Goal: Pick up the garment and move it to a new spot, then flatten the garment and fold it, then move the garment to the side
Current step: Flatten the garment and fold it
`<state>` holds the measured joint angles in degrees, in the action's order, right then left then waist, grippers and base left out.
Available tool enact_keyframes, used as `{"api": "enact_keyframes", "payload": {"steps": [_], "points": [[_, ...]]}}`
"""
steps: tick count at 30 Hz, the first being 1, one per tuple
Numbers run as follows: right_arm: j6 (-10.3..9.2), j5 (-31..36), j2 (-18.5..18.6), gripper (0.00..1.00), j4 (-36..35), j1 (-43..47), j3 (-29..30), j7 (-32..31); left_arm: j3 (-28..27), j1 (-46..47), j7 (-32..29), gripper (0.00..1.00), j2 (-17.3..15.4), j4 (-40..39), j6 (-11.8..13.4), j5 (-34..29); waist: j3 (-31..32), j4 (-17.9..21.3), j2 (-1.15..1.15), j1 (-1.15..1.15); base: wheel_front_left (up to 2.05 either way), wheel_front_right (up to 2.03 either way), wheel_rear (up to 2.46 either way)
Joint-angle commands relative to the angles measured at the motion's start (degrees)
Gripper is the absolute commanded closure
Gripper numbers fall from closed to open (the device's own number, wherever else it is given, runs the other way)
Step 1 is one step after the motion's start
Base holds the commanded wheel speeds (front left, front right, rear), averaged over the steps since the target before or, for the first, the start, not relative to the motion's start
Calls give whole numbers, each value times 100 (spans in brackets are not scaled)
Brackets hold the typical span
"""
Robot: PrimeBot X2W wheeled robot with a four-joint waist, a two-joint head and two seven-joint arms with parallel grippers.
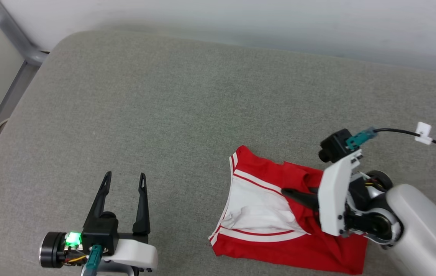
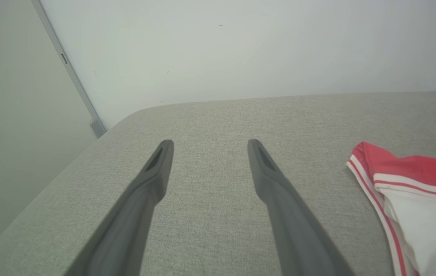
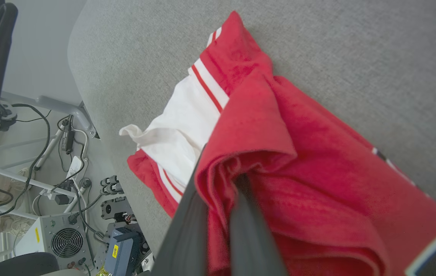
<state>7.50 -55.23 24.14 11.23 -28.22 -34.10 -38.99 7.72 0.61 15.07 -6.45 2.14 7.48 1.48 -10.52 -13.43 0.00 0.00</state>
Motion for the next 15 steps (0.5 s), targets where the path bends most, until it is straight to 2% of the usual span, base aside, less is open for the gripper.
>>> {"api": "enact_keyframes", "payload": {"steps": [1, 10, 11, 12, 15], "points": [[-3, 75, -173, 100, 207, -186, -120, 114, 26, 126, 13, 0, 41, 11, -37, -32, -83, -59, 0, 0, 0, 0, 0], [-4, 416, -542, 98, 1392, -597, -602, 584, 49, 262, 13, 0, 97, 81, -74, -53, -219, -149, 0, 0, 0, 0, 0], [-4, 361, -575, 63, 1427, -599, -641, 641, 32, 259, 13, 0, 96, 89, -73, -51, -198, -133, 0, 0, 0, 0, 0], [-4, 347, -585, 2, 1411, -624, -663, 741, 11, 244, 13, 0, 90, 97, -66, -52, -171, -108, 0, 0, 0, 0, 0], [-4, 262, -540, 0, 1251, -636, -647, 1159, -15, 173, 13, 0, 68, 127, -70, -64, -47, -36, 0, 0, 0, 0, 0]]}}
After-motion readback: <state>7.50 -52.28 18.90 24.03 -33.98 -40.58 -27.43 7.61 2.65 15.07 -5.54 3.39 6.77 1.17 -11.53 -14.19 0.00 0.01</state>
